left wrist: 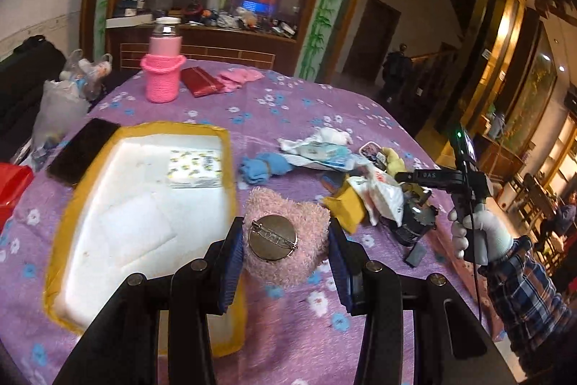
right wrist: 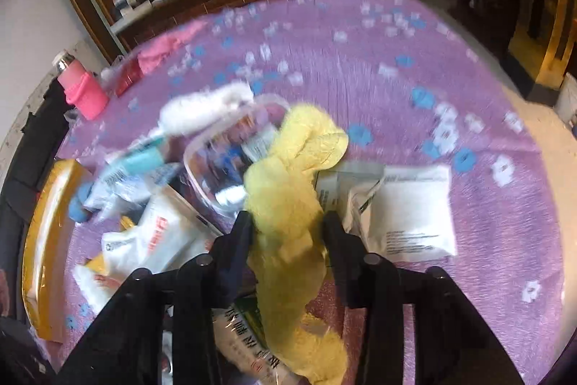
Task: Organize soft objects
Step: 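Drop the pink plush into the box with left tool while right tool drops yellow cloth, then grasp the yellow foil packet with the left tool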
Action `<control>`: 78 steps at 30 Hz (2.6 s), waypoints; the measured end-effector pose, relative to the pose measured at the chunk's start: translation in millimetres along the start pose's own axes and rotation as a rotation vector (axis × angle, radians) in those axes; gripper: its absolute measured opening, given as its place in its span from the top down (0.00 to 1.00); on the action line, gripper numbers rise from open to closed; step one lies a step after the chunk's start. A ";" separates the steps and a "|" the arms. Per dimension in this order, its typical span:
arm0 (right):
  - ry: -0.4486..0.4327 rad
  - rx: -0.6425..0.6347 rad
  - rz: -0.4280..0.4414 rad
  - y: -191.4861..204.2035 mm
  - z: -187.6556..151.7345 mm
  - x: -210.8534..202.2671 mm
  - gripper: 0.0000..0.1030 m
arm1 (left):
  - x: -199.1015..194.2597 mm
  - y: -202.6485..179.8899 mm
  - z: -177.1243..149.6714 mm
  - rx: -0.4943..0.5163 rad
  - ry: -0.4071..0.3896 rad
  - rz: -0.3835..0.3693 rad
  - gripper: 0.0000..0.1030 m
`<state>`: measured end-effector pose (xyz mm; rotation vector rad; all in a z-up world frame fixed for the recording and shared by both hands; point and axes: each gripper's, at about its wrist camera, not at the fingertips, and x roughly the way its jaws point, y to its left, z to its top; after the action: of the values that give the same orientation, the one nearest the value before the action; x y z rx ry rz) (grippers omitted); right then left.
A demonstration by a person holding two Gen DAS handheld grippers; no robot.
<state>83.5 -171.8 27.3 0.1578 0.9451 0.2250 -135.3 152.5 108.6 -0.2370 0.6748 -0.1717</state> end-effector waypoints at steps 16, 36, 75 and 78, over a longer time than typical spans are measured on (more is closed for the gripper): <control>-0.199 -0.020 0.172 33.7 -7.6 -127.3 0.64 | 38.3 113.1 -11.7 -0.204 0.204 0.246 0.55; 0.029 -0.262 0.455 231.5 -40.7 -81.8 0.64 | 84.1 155.8 63.1 -0.350 0.157 0.203 0.27; 0.013 -0.242 0.316 260.4 -53.0 -34.9 0.30 | -42.9 116.6 -15.2 -0.290 -0.058 0.079 0.22; -0.101 -0.196 0.234 201.4 -50.5 -67.6 0.23 | -29.1 90.5 -12.4 -0.220 -0.019 0.041 0.22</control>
<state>-20.4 6.9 97.7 0.0981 0.7984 0.5188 -158.2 244.1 92.0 -0.4351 0.6797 -0.0557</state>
